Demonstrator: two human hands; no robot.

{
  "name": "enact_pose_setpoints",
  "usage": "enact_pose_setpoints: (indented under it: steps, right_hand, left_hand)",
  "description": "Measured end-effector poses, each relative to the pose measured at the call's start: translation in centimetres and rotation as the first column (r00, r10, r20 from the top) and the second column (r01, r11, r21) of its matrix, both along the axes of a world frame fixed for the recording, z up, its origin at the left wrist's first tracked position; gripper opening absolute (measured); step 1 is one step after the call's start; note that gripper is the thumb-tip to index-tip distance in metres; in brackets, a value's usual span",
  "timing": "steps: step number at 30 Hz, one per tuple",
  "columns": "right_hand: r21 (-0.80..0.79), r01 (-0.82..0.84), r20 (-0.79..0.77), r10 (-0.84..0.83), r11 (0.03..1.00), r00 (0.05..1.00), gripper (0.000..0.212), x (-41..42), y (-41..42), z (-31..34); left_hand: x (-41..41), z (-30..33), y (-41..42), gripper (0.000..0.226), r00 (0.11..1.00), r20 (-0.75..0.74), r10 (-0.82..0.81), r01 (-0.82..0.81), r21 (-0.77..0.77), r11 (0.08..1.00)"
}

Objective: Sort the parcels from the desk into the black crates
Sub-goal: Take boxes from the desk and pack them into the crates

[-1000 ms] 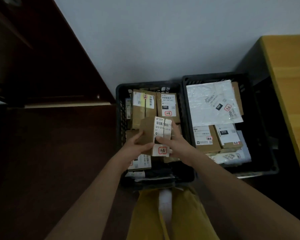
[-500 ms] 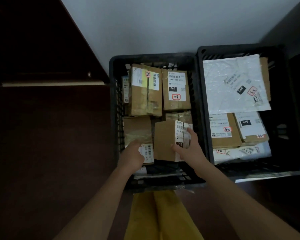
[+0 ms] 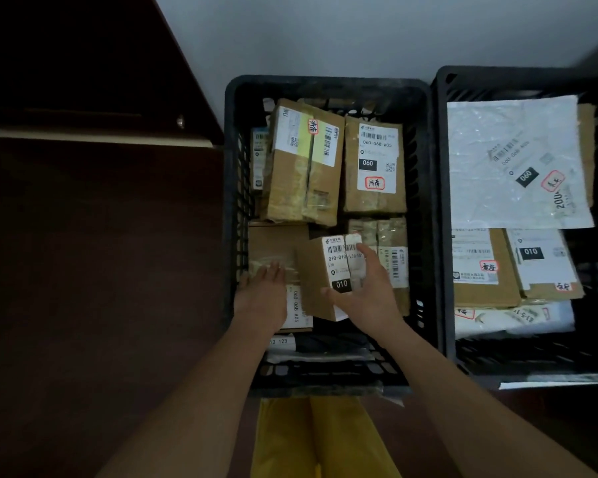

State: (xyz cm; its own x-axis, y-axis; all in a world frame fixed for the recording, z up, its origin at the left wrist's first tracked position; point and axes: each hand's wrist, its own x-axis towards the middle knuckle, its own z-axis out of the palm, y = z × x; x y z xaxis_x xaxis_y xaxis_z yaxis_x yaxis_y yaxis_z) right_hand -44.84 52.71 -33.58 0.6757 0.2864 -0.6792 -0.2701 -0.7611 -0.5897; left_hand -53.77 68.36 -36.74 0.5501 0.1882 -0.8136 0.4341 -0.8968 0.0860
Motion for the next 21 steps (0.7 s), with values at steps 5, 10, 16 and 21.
enact_pose_setpoints:
  steps: [5,10,16,21]
  right_hand:
    - [-0.047,-0.010,0.096,0.014,0.999,0.995,0.096,-1.1,0.7,0.6]
    - [-0.065,0.063,0.158,-0.052,0.996,0.986,0.093,-2.3,1.4,0.3]
    - [-0.121,0.092,0.227,-0.062,0.988,0.972,0.091,-3.3,2.0,-0.1]
    - [-0.132,0.114,0.258,-0.077,0.985,0.963,0.090,-3.6,2.5,-0.5]
  left_hand:
    - [0.2,0.2,-0.3,0.074,0.992,-0.103,-0.072,0.079,0.061,0.995]
    - [0.5,0.0,-0.2,0.074,0.986,-0.133,-0.102,0.112,0.071,0.991]
    - [0.3,-0.1,-0.2,0.080,0.985,-0.124,-0.119,0.128,0.074,0.989]
    - [0.1,-0.6,0.0,0.083,0.986,-0.109,-0.123,0.131,0.071,0.989]
